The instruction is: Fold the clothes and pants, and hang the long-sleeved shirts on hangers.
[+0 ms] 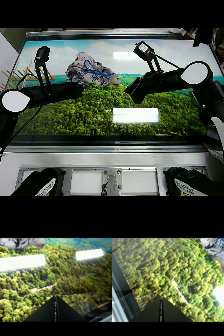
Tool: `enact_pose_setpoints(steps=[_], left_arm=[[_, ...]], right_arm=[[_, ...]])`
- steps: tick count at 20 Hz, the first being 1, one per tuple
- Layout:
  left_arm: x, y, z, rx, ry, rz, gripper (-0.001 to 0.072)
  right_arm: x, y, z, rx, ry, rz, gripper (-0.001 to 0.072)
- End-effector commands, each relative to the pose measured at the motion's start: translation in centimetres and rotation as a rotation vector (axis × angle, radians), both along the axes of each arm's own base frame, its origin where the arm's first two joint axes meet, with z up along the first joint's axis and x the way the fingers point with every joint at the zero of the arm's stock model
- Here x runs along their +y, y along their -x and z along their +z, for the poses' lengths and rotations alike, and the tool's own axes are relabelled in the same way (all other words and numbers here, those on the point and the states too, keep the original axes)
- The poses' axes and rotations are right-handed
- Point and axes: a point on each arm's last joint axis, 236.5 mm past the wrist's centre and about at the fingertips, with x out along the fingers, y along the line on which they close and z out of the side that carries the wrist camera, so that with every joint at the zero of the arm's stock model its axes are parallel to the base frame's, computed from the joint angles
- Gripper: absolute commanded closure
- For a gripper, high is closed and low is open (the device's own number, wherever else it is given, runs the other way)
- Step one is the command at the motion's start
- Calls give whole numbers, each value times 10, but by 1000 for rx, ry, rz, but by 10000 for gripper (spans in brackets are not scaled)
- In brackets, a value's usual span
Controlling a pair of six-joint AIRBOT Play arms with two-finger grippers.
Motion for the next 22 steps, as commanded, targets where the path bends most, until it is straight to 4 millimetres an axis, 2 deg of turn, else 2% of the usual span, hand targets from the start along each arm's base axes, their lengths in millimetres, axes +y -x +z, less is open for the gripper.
enact_pose_setpoints(steps=[1,8,12,13,14,16,18,20,22], left_arm=[[0,0,0,1,0,0,693],[0,0,0,1,0,0,693],[-3,-6,7,-24,31,15,689],[-2,-15,10,-54,37,31,411],[3,-28,12,-91,38,64,-6],[22,-65,8,-147,8,143,11],[43,-106,-13,-111,-25,202,11],[57,-149,-48,-44,-48,240,11],[66,-187,-96,45,-66,257,11]], right_arm=[[0,0,-1,2,0,1,694],[0,0,0,1,0,1,694],[0,0,-1,2,0,1,693],[0,0,-1,1,0,1,694],[0,0,0,2,0,1,694],[0,0,-1,2,0,1,694],[0,0,0,1,0,1,693],[0,0,0,1,0,1,694],[0,0,-1,1,0,1,694]])
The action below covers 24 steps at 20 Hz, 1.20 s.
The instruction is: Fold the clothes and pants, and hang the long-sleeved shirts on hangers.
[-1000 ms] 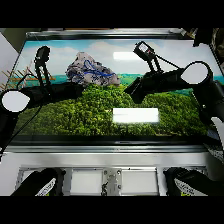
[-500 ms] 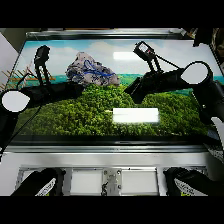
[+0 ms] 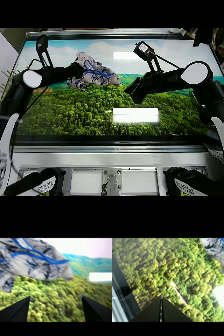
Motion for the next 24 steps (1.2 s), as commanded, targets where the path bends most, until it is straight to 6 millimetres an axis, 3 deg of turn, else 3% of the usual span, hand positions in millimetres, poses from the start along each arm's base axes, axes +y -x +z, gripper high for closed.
enact_pose_setpoints(steps=[1,4,6,8,12,13,14,15,17,20,24], left_arm=[[22,-66,-78,123,-19,55,11],[18,-98,-147,229,6,90,11],[14,-113,-181,266,11,98,11],[11,-127,-200,270,11,95,11],[4,-144,-205,268,20,81,29],[2,-144,-204,288,34,85,219],[6,-143,-202,306,39,84,495],[8,-139,-199,326,35,72,686],[9,-126,-190,385,27,33,693],[2,-91,-163,416,-24,-65,694],[-24,-5,-142,444,-66,-150,693]], right_arm=[[0,0,0,1,0,1,693],[0,0,0,1,0,1,694],[0,0,0,1,0,1,693],[0,0,0,1,0,1,693],[0,0,0,2,0,1,694],[0,0,-1,2,0,1,693],[0,0,-1,1,0,1,694],[0,0,-1,2,0,1,694],[0,0,-1,2,0,1,693],[0,0,0,-1,1,2,693],[13,6,11,43,-85,3,693]])
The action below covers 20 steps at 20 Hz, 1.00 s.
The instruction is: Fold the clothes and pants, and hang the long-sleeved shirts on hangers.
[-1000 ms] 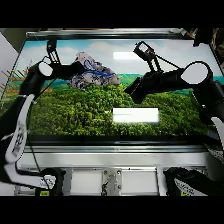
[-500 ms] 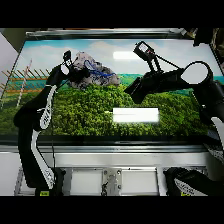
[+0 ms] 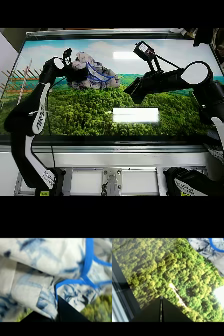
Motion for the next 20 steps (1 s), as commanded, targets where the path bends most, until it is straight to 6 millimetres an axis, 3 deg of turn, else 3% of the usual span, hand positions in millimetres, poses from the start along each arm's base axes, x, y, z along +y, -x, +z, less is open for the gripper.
enact_pose_setpoints(steps=[1,4,7,10,11,12,13,15,17,20], left_arm=[[-20,84,11,47,-23,-94,693],[-44,173,10,93,-29,-177,693],[-60,247,7,137,-42,-281,693],[-67,291,8,144,-47,-356,693],[-68,299,12,136,-46,-370,678],[-66,302,20,118,-50,-380,384],[-65,299,31,88,-45,-374,139],[-55,279,58,-5,-79,-328,157],[-45,256,75,-97,-163,-312,170],[-60,238,68,-128,-278,-369,171]], right_arm=[[14,7,14,49,-97,3,693],[16,9,17,54,-113,6,693],[15,12,15,63,-102,16,693],[2,11,4,69,-45,12,683],[-2,11,-1,69,-16,10,684],[-12,6,-8,81,25,-34,694],[-26,0,-17,103,73,-103,694],[-66,-15,-35,135,202,-293,694],[-100,-26,-40,147,275,-463,694],[-109,-28,-39,182,257,-560,694]])
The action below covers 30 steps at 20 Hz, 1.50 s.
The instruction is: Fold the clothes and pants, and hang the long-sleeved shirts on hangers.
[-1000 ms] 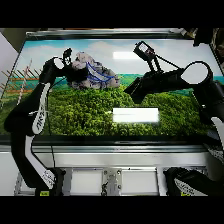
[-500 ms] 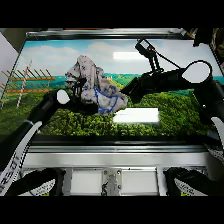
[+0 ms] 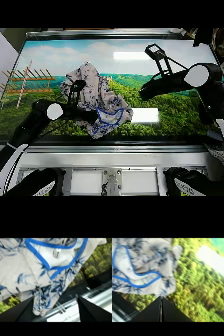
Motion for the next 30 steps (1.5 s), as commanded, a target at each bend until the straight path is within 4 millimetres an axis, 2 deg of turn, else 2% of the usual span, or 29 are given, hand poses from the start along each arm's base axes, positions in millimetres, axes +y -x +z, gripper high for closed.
enact_pose_setpoints(steps=[1,4,6,10,14,15,18,22,23,24,25,26,27,28,30], left_arm=[[-9,-23,-7,-78,-152,-51,171],[-22,-39,-38,-89,-319,-104,171],[-26,-57,-48,-114,-393,-102,171],[-17,-82,-64,-60,-472,-60,171],[12,-78,-87,63,-536,-11,171],[14,-76,-91,90,-527,2,171],[4,-67,-98,168,-436,36,172],[3,-64,-99,184,-425,41,177],[3,-64,-99,186,-427,40,392],[3,-64,-99,187,-427,40,560],[3,-64,-99,185,-427,38,603],[3,-65,-99,181,-424,38,604],[4,-65,-98,181,-426,38,675],[5,-66,-96,176,-422,39,693],[9,-74,-74,129,-386,64,693]], right_arm=[[-28,-9,-4,26,39,-187,694],[-28,-8,-4,51,7,-243,695],[-28,-7,-5,68,-3,-266,695],[-30,-1,-9,98,10,-263,694],[-31,2,-11,113,18,-261,694],[-30,2,-11,113,18,-261,694],[-30,2,-12,116,19,-261,694],[-31,2,-12,115,19,-261,695],[-31,2,-12,115,19,-261,695],[-31,2,-12,115,19,-261,694],[-31,2,-12,115,19,-261,694],[-31,2,-12,115,19,-261,695],[-31,2,-12,116,19,-261,694],[-31,3,-13,118,20,-261,694],[-31,6,-21,137,28,-260,694]])
